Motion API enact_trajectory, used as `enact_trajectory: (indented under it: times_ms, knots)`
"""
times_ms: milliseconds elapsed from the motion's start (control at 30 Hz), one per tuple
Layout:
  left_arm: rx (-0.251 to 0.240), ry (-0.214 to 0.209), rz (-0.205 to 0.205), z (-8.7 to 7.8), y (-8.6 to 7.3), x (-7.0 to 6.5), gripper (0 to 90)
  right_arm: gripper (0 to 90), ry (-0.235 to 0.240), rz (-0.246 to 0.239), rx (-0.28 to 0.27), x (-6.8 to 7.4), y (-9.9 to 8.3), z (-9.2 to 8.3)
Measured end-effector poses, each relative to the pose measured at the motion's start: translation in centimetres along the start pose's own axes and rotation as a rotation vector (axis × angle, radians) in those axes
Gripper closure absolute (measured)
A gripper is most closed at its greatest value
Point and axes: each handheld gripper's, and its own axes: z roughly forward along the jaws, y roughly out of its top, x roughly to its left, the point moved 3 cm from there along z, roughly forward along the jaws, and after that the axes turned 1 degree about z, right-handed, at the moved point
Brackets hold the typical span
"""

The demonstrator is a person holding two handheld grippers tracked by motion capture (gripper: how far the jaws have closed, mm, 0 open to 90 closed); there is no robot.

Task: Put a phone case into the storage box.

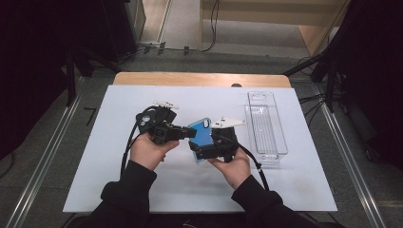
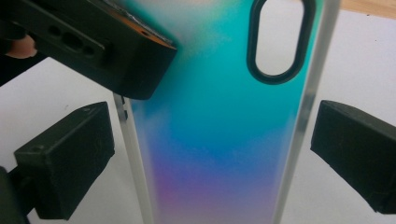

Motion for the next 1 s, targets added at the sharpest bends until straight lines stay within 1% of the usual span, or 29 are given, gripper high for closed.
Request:
enact_trajectory:
  times_ms: [100,167,200,233,300,400,433,500,533,667,733,767,800,833,900,967,1000]
  knots:
    - [0.006,-0.007,0.004,0.2,0.0,-0.2,80.8,1.2,0.002,0.001,-0.002,0.1,0.0,0.2]
    - [0.005,-0.011,0.002,0.3,-0.1,-0.4,80.8,12.1,0.003,-0.016,-0.011,0.1,0.0,0.2]
    - [0.002,-0.014,0.004,0.3,-0.1,-0.4,80.8,14.2,0.003,-0.031,-0.016,0.1,0.0,0.1]
    - [-0.001,-0.013,0.005,0.3,-0.1,-0.5,80.7,15.9,0.007,-0.034,-0.02,0.2,0.0,0.0]
    - [-0.001,-0.016,0.005,0.2,0.0,-0.5,80.7,16.4,0.005,-0.043,-0.023,0.2,0.1,-0.1]
    - [0.0,-0.016,0.007,0.2,0.0,-0.5,80.5,16.9,0.013,-0.044,-0.021,0.1,0.2,-0.1]
    - [-0.002,-0.022,0.01,0.2,0.0,-0.5,79.8,16.9,0.013,-0.045,-0.018,0.1,0.2,-0.2]
    - [-0.021,-0.035,-0.005,0.0,0.1,-0.3,68.5,17.0,0.014,-0.043,-0.014,0.0,0.1,-0.1]
    - [-0.029,-0.046,-0.015,-0.1,0.2,-0.2,66.8,17.0,0.013,-0.043,-0.008,-0.1,0.1,-0.1]
    - [-0.039,-0.067,-0.029,-0.6,0.2,0.2,54.9,17.0,0.004,-0.038,0.0,-0.8,0.0,-0.2]
    - [-0.041,-0.069,-0.02,-0.7,0.2,0.3,48.1,16.9,0.002,-0.034,0.005,-1.2,0.0,-0.2]
    - [-0.044,-0.069,-0.015,-0.7,0.2,0.2,46.3,16.9,0.001,-0.031,0.004,-1.4,0.0,-0.2]
    - [-0.05,-0.066,0.001,-0.8,0.2,0.2,44.1,16.9,-0.004,-0.025,0.004,-1.7,0.1,-0.2]
    - [-0.057,-0.063,0.012,-0.9,0.1,0.2,42.7,16.9,-0.005,-0.021,0.004,-1.9,0.1,-0.3]
    - [-0.056,-0.067,0.023,-0.9,0.0,0.1,42.7,16.9,-0.004,-0.018,0.0,-2.2,0.2,-0.5]
    - [-0.054,-0.059,0.05,-1.0,-0.1,0.1,41.8,16.9,-0.004,-0.013,0.007,-2.6,0.3,-0.7]
    - [-0.051,-0.052,0.063,-1.0,-0.2,0.1,39.9,16.9,0.001,-0.013,0.012,-2.8,0.3,-0.8]
